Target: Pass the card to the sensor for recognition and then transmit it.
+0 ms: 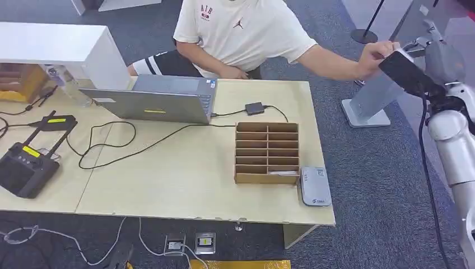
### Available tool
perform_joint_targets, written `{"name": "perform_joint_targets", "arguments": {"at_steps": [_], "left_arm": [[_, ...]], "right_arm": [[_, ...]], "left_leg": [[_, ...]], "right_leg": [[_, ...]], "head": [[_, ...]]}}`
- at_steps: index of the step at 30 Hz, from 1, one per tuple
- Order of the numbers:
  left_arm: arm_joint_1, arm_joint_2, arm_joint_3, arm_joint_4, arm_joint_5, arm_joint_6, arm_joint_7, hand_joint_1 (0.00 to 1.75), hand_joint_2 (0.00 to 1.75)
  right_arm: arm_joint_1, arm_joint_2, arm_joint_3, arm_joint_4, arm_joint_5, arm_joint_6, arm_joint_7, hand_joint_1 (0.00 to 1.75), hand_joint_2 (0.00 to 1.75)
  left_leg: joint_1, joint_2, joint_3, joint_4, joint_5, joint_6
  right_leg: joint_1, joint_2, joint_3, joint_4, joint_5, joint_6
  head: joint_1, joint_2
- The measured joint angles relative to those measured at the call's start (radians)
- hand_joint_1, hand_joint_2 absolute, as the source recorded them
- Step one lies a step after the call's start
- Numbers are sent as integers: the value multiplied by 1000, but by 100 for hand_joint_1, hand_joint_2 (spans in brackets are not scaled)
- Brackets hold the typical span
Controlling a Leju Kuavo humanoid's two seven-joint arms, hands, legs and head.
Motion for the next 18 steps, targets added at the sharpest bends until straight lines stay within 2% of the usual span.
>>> {"name": "perform_joint_targets", "arguments": {"at_steps": [12, 18], "left_arm": [[2, 0, 0, -10, 2, 1, 0, 0, 0], [2, 0, 0, -12, 12, 1, 0, 0, 0]], "right_arm": [[-5, 2, 13, 0, -12, 10, -1, 175, 175], [16, 1, 20, -19, -35, 63, 35, 175, 175]], "left_leg": [[0, 0, 0, 0, 0, 0], [0, 0, 1, 0, 0, 0]], "right_leg": [[0, 0, 0, 0, 0, 0], [0, 0, 0, 0, 0, 0]], "head": [[0, 0], [0, 0]]}}
